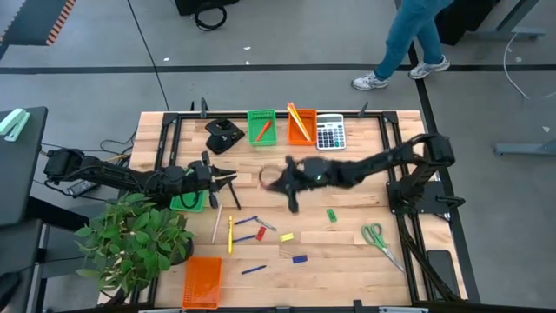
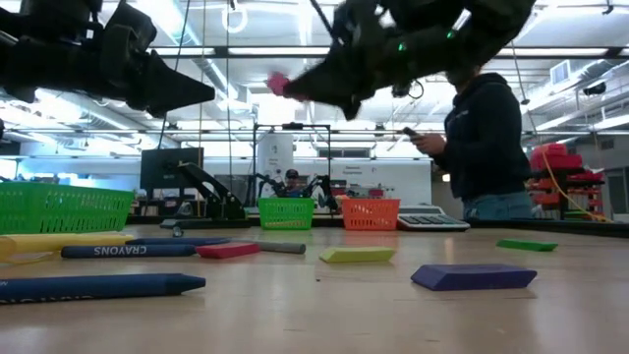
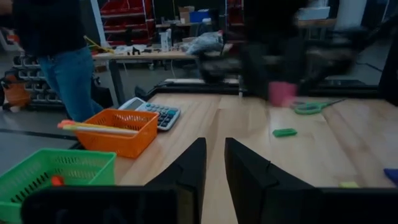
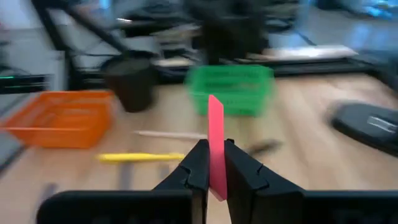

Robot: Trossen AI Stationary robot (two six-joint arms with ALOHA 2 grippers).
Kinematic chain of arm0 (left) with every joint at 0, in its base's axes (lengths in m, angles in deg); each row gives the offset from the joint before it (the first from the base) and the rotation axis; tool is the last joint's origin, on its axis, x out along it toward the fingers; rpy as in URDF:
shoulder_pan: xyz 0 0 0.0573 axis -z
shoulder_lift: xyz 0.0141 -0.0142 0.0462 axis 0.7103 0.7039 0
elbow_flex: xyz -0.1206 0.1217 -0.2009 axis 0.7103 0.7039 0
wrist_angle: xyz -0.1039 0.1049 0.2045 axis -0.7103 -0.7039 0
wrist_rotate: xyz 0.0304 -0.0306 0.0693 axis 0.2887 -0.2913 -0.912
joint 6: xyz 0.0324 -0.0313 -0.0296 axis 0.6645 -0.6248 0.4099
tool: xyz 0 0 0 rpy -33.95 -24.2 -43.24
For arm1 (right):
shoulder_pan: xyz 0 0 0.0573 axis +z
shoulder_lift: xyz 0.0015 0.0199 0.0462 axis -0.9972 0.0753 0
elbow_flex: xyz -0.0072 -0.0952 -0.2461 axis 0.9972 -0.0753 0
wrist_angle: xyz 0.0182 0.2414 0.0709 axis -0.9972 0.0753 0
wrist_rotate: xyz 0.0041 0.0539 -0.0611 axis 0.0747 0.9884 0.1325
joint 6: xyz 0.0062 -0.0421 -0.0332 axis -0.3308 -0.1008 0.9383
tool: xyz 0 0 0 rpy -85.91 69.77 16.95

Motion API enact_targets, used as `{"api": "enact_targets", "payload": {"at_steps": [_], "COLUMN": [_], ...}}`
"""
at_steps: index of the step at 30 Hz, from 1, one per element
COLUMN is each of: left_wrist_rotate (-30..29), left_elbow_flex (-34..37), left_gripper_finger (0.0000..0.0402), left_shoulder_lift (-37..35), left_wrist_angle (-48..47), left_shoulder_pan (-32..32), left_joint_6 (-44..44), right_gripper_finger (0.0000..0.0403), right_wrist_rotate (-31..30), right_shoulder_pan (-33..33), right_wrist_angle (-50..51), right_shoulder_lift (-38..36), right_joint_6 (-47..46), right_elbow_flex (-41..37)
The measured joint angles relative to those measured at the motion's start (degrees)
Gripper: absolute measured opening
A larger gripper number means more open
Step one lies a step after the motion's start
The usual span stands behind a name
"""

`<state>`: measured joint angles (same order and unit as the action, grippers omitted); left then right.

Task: Sort crayons/erasers/pens/pencils in bins
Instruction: Put the pink eraser into the bottom orange bin

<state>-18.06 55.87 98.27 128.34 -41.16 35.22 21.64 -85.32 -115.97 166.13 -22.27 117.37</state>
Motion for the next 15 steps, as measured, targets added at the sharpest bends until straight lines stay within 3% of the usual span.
{"api": "enact_targets", "payload": {"at_steps": [4, 8, 15], "left_wrist_rotate": [1.4, 8.4, 9.2], "left_elbow_flex": [0.0, 0.0, -0.1], "left_gripper_finger": [0.0065, 0.0072, 0.0075], "left_shoulder_lift": [0.0, 0.0, 0.4], "left_wrist_angle": [1.1, 3.0, 4.1], "left_shoulder_pan": [0.3, 2.0, 4.7], "left_joint_6": [-2.2, -3.4, 0.9], "right_gripper_finger": [0.0039, 0.0039, 0.0039], "right_wrist_rotate": [-5.1, -9.7, -10.7], "right_shoulder_pan": [3.5, 3.9, 2.8], "right_wrist_angle": [1.1, 1.8, 2.0], "right_shoulder_lift": [3.7, 7.0, 9.8], "right_joint_6": [0.2, -0.4, 1.6], "right_elbow_flex": [3.0, 7.0, 12.8]}}
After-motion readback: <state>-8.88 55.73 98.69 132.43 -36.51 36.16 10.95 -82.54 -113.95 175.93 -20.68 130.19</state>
